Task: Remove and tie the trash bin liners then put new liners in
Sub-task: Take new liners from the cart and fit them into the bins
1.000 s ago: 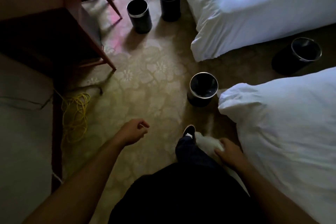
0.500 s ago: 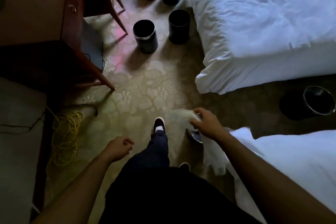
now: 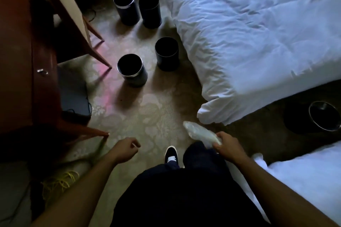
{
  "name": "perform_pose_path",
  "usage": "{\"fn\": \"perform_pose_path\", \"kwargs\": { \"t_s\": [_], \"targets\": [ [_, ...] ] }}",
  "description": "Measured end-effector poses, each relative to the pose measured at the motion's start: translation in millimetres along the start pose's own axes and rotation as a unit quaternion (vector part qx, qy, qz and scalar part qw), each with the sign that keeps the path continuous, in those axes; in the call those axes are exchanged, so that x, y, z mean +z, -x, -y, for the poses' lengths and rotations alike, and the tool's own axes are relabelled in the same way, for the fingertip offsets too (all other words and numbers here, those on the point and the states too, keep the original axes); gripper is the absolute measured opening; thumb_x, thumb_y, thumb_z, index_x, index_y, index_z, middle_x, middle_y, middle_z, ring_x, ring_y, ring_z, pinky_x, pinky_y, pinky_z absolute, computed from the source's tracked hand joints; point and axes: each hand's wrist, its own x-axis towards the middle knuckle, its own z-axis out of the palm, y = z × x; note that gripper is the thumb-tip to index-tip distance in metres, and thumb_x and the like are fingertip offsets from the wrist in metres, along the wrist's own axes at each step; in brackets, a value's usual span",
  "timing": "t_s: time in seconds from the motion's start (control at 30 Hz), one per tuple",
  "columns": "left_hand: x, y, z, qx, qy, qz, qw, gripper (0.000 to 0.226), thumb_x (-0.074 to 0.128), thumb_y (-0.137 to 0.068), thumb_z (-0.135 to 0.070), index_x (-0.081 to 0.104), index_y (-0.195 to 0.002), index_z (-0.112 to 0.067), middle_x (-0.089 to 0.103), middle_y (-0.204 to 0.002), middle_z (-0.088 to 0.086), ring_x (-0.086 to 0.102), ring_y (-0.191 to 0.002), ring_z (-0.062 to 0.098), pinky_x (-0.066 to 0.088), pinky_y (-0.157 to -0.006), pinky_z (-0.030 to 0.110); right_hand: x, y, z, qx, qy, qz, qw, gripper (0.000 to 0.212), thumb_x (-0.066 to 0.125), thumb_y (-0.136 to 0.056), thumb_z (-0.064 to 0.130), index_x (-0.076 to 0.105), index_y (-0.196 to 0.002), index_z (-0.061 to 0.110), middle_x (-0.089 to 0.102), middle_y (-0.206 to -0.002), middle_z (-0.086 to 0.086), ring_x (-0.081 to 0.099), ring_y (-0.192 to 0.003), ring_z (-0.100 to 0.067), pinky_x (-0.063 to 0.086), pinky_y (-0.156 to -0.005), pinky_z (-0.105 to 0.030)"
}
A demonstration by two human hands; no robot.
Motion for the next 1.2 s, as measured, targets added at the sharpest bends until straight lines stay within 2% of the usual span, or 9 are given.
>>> {"fn": "perform_pose_path", "kwargs": {
  "t_s": [0.13, 0.27, 0.4, 0.6, 0.77, 0.83, 0.93, 1.07, 1.2],
  "targets": [
    [-76, -62, -77, 0.069, -0.006, 0.001, 0.998, 0.014, 0.061, -0.093, -0.022, 0.067, -0.102, -0.031, 0.071, -0.097, -0.003, 0.069, -0.083, 0.01, 0.052, -0.066, 0.025, -24, -31, -8, 0.073, 0.027, -0.021, 0.997, 0.032, 0.066, -0.095, 0.029, 0.058, -0.123, 0.017, 0.059, -0.104, 0.002, 0.057, -0.09, -0.015, 0.044, -0.074, -0.027],
    [-133, -120, -142, 0.111, 0.022, -0.011, 0.994, 0.015, 0.06, -0.093, -0.016, 0.068, -0.106, -0.021, 0.073, -0.094, 0.004, 0.071, -0.083, 0.017, 0.055, -0.067, 0.029, -50, -78, -8, 0.125, 0.006, -0.012, 0.992, 0.023, 0.068, -0.092, 0.023, 0.062, -0.113, 0.014, 0.067, -0.104, -0.006, 0.061, -0.084, -0.015, 0.049, -0.073, -0.032],
    [-186, -181, -182, 0.093, 0.064, -0.035, 0.993, 0.014, 0.061, -0.091, -0.017, 0.069, -0.101, -0.024, 0.073, -0.09, -0.001, 0.071, -0.076, 0.012, 0.058, -0.069, 0.036, -97, -158, 27, 0.135, -0.006, -0.01, 0.991, 0.023, 0.066, -0.092, 0.023, 0.065, -0.112, 0.012, 0.069, -0.1, -0.005, 0.063, -0.084, -0.017, 0.051, -0.077, -0.032],
    [-248, -229, -196, 0.017, 0.112, -0.043, 0.993, 0.014, 0.057, -0.094, -0.014, 0.067, -0.099, -0.022, 0.073, -0.091, 0.002, 0.066, -0.07, 0.014, 0.05, -0.058, 0.024, -182, -271, 141, 0.075, 0.045, 0.028, 0.996, 0.049, 0.064, -0.094, 0.03, 0.054, -0.138, 0.012, 0.067, -0.123, -0.01, 0.065, -0.109, -0.026, 0.047, -0.092, -0.031],
    [-287, -251, -185, -0.057, 0.176, -0.067, 0.98, 0.016, 0.053, -0.095, -0.006, 0.066, -0.098, -0.016, 0.072, -0.093, 0.008, 0.062, -0.067, 0.015, 0.044, -0.051, 0.017, -243, -351, 269, -0.053, 0.083, 0.035, 0.995, 0.047, 0.064, -0.094, 0.028, 0.057, -0.137, 0.013, 0.067, -0.123, -0.009, 0.063, -0.104, -0.021, 0.046, -0.085, -0.029],
    [-300, -258, -178, -0.086, 0.203, -0.071, 0.973, 0.016, 0.051, -0.097, -0.005, 0.065, -0.1, -0.013, 0.071, -0.095, 0.009, 0.061, -0.069, 0.015, 0.044, -0.052, 0.018, -258, -383, 322, -0.101, 0.096, 0.035, 0.99, 0.045, 0.066, -0.093, 0.028, 0.059, -0.134, 0.013, 0.066, -0.124, -0.007, 0.058, -0.099, -0.017, 0.042, -0.082, -0.028],
    [-318, -278, -161, -0.125, 0.235, -0.072, 0.961, 0.016, 0.052, -0.097, -0.006, 0.065, -0.098, -0.016, 0.072, -0.095, 0.009, 0.062, -0.069, 0.016, 0.045, -0.055, 0.022, -274, -429, 390, -0.15, 0.107, 0.046, 0.982, 0.045, 0.067, -0.092, 0.028, 0.059, -0.134, 0.012, 0.065, -0.125, -0.008, 0.061, -0.106, -0.021, 0.046, -0.087, -0.031],
    [-358, -316, -155, -0.154, 0.257, -0.066, 0.952, 0.017, 0.051, -0.096, -0.006, 0.066, -0.097, -0.016, 0.072, -0.092, 0.009, 0.062, -0.068, 0.018, 0.043, -0.054, 0.022, -293, -484, 454, -0.156, 0.14, 0.068, 0.976, 0.046, 0.068, -0.093, 0.029, 0.058, -0.134, 0.012, 0.064, -0.127, -0.009, 0.06, -0.105, -0.02, 0.044, -0.085, -0.03],
    [-422, -360, -177, -0.12, 0.245, -0.056, 0.961, 0.019, 0.053, -0.093, 0.0, 0.066, -0.096, -0.013, 0.07, -0.086, 0.006, 0.062, -0.066, 0.016, 0.044, -0.052, 0.019, -318, -522, 491, -0.108, 0.2, 0.079, 0.971, 0.05, 0.064, -0.096, 0.027, 0.052, -0.142, 0.011, 0.061, -0.133, -0.013, 0.06, -0.117, -0.029, 0.044, -0.091, -0.032]
  ]
}}
